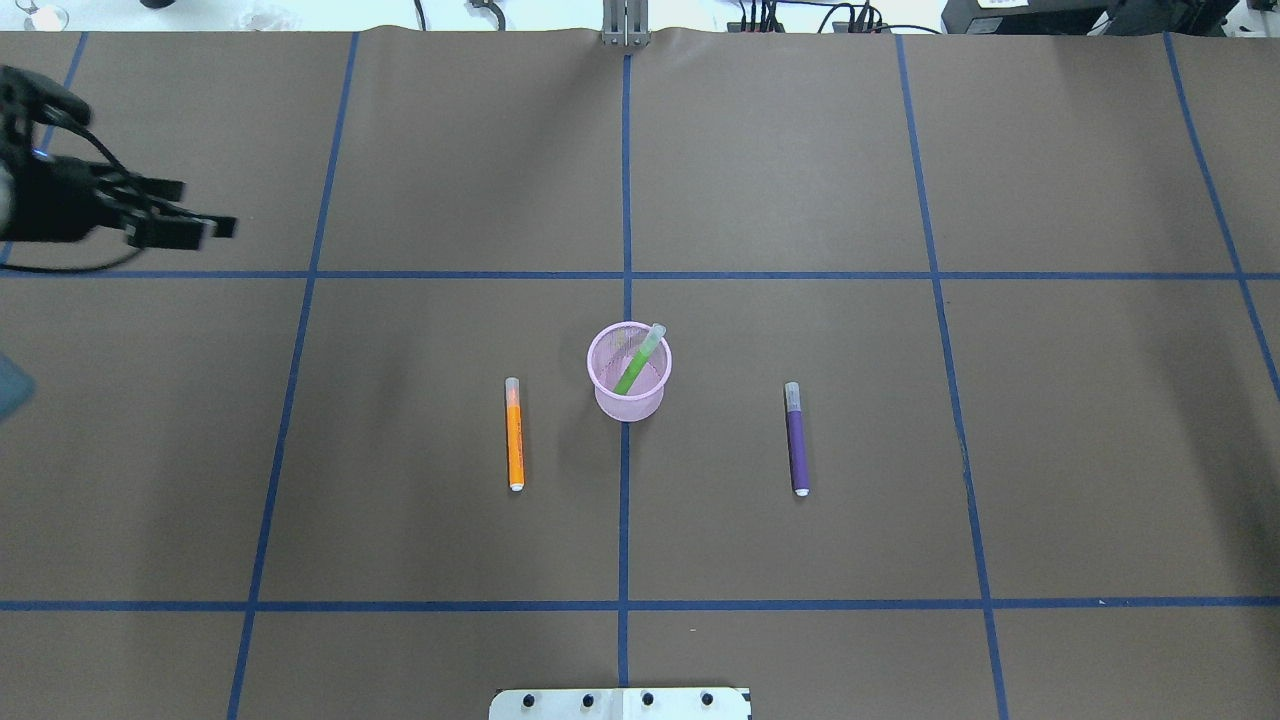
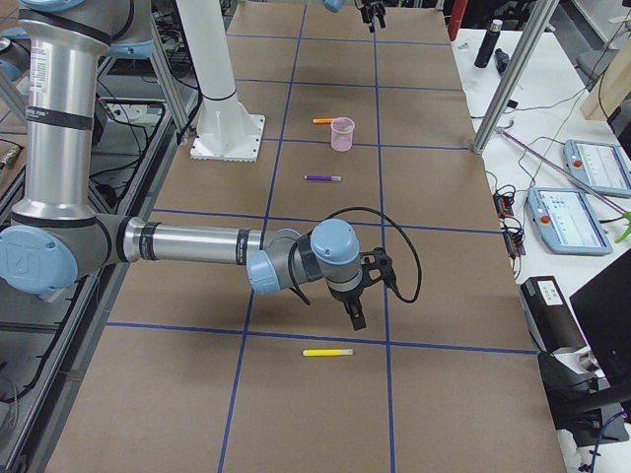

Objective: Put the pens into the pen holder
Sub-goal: 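Withdraw the left arm away from the cup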

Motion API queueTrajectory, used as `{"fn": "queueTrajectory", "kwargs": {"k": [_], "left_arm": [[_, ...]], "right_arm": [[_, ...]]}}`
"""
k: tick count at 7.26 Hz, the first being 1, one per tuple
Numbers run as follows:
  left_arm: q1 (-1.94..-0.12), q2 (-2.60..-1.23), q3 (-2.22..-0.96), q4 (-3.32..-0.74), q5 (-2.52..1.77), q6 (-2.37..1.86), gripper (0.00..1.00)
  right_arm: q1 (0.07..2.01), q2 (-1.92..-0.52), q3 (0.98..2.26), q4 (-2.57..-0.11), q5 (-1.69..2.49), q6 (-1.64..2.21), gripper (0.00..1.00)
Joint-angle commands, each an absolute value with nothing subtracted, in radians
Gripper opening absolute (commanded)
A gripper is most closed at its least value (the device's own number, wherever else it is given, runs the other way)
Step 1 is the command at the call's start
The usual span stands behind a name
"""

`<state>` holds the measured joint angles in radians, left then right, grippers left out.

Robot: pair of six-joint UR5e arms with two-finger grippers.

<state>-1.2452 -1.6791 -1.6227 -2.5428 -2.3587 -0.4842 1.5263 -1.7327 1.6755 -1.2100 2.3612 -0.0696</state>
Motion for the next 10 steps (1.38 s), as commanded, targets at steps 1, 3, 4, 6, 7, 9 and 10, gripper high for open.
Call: {"fn": "queueTrajectory", "kwargs": {"k": [1, 3, 4, 6, 7, 9, 10], "left_arm": [[-1.480, -1.632, -1.628, -2.179, -2.500, -0.091, 1.00], [-1.564, -1.614, -1.632, -2.036, -2.493, 0.078, 1.00], [-1.569, -1.579, -1.663, -2.037, -2.493, 0.086, 1.00], [-1.571, -1.507, -1.732, -2.037, -2.493, 0.086, 1.00], [-1.571, -1.485, -1.752, -2.037, -2.493, 0.086, 1.00], [-1.571, -1.471, -1.758, -2.037, -2.491, 0.086, 1.00], [-1.569, -1.470, -1.756, -2.037, -2.490, 0.086, 1.00]], "right_arm": [[1.537, -1.787, 1.623, -1.206, 2.353, -0.110, 1.00], [1.536, -1.780, 1.513, -1.060, 2.350, 0.017, 0.98], [1.495, -1.776, 1.484, -0.916, 2.332, 0.196, 0.98], [1.398, -1.699, 1.341, -0.751, 2.244, 0.337, 0.95], [1.350, -1.672, 1.309, -0.726, 2.217, 0.369, 0.95], [1.290, -1.669, 1.308, -0.700, 2.212, 0.405, 0.82], [1.276, -1.670, 1.302, -0.698, 2.209, 0.405, 0.78]]}}
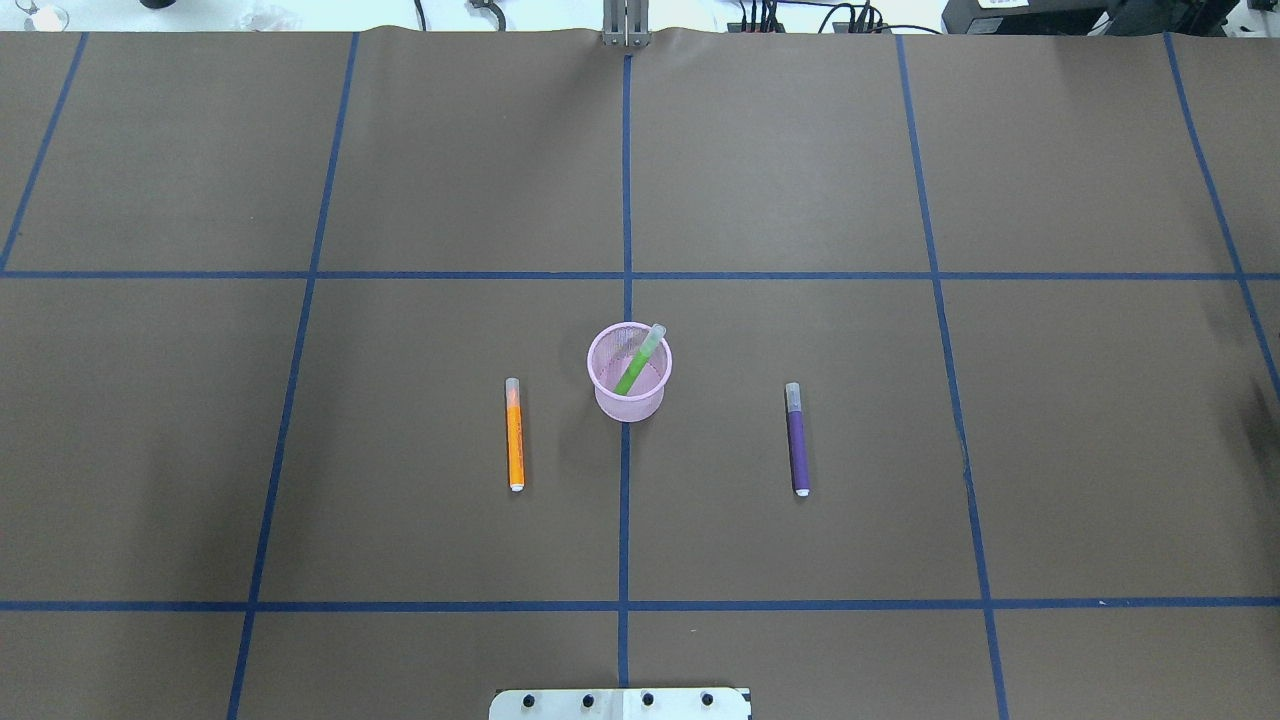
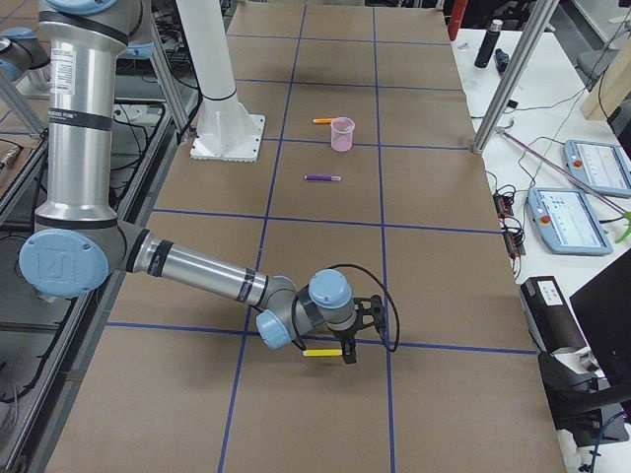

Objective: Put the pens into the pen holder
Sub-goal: 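Carry the yellow pen with the right gripper toward the cup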

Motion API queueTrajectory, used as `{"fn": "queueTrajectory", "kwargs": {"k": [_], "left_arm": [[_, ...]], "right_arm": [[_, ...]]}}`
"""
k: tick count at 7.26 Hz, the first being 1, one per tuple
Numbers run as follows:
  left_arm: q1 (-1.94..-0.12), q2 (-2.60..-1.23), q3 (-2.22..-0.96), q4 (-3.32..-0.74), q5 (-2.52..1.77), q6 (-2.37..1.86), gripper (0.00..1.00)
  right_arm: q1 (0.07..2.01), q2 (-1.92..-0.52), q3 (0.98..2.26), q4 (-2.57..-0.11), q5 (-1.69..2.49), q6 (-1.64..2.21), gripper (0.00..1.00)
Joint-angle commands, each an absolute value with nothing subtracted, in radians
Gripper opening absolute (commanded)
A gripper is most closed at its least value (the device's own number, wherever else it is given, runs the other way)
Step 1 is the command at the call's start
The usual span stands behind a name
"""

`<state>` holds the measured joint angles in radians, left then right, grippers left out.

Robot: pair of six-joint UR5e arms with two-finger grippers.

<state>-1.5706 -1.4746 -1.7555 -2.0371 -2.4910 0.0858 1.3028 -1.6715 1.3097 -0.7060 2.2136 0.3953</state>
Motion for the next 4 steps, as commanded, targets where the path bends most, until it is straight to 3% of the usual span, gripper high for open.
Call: {"fn": "queueTrajectory", "kwargs": {"k": [1, 4], "left_arm": [[-1.569, -1.468, -1.758, -2.037, -2.490, 0.084, 1.00], [-1.569, -1.468, -1.758, -2.037, -2.488, 0.084, 1.00]], "right_arm": [[1.276, -1.672, 1.295, -0.698, 2.209, 0.403, 0.72], [1.276, -1.677, 1.225, -0.637, 2.168, 0.402, 0.61]]}}
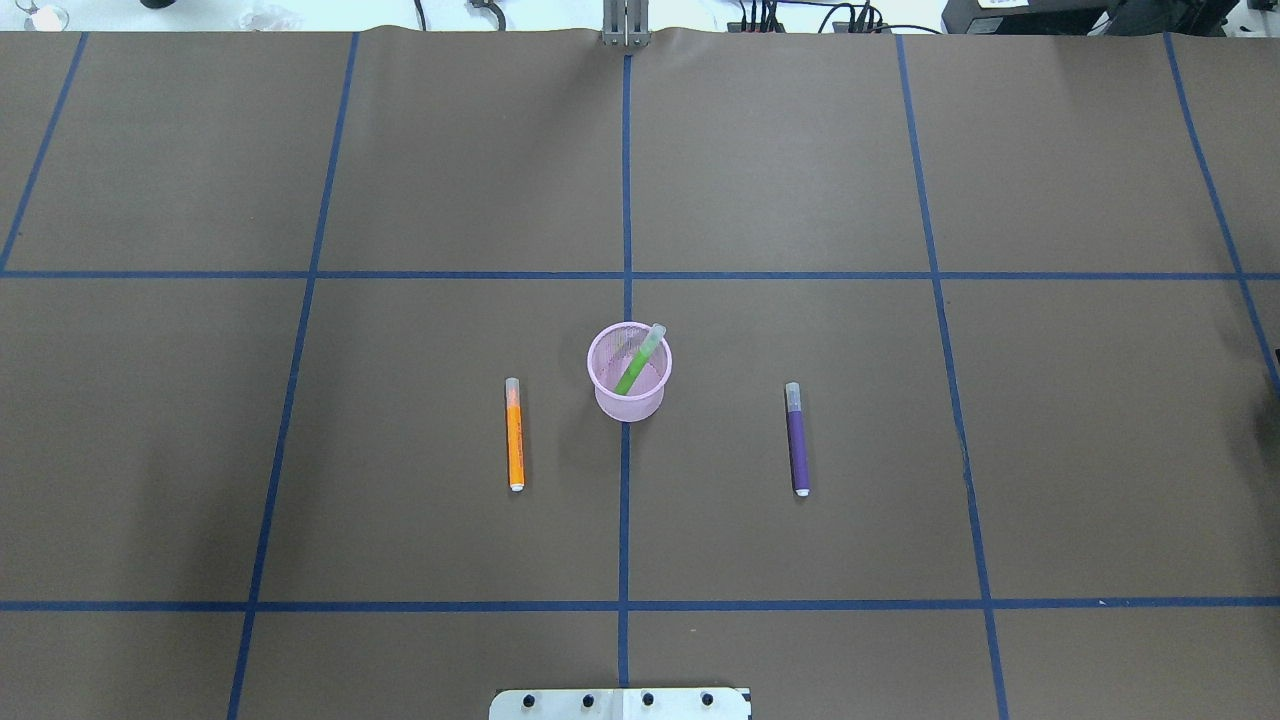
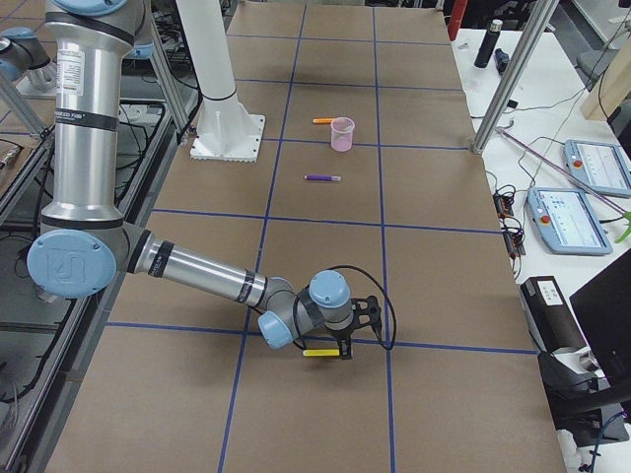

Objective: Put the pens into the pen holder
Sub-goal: 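Carry the yellow pen with the right gripper toward the cup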

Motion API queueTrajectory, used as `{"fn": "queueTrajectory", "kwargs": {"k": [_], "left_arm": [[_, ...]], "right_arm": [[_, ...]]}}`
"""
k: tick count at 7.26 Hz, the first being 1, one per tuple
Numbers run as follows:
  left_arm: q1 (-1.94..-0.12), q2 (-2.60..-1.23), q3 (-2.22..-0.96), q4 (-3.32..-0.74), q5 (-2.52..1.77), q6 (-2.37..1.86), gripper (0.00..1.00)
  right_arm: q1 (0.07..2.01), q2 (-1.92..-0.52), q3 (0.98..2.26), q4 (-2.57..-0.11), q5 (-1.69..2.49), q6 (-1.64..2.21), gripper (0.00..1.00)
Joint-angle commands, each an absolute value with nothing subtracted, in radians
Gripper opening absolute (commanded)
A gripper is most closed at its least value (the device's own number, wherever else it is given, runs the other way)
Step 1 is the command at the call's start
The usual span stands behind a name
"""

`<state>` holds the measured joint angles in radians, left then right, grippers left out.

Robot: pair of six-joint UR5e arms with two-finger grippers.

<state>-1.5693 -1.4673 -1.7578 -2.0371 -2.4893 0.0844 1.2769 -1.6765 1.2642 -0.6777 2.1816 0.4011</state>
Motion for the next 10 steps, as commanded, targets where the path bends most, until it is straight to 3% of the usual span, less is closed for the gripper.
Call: {"fn": "queueTrajectory", "kwargs": {"k": [1, 2, 3, 8, 9, 10], "left_arm": [[-1.569, -1.468, -1.758, -2.037, -2.488, 0.084, 1.00], [-1.569, -1.468, -1.758, -2.037, -2.488, 0.084, 1.00], [-1.569, -1.468, -1.758, -2.037, -2.488, 0.084, 1.00], [-1.569, -1.468, -1.758, -2.037, -2.488, 0.086, 1.00], [-1.569, -1.467, -1.758, -2.037, -2.488, 0.086, 1.00], [-1.569, -1.466, -1.758, -2.037, -2.488, 0.084, 1.00]], "right_arm": [[1.276, -1.677, 1.223, -0.626, 2.168, 0.405, 0.58], [1.275, -1.675, 1.221, -0.626, 2.166, 0.406, 0.45], [1.275, -1.675, 1.221, -0.627, 2.167, 0.407, 0.43], [1.266, -1.675, 1.210, -0.627, 2.172, 0.407, 0.43], [1.262, -1.677, 1.209, -0.627, 2.172, 0.407, 0.27], [1.261, -1.675, 1.209, -0.627, 2.172, 0.407, 0.02]]}}
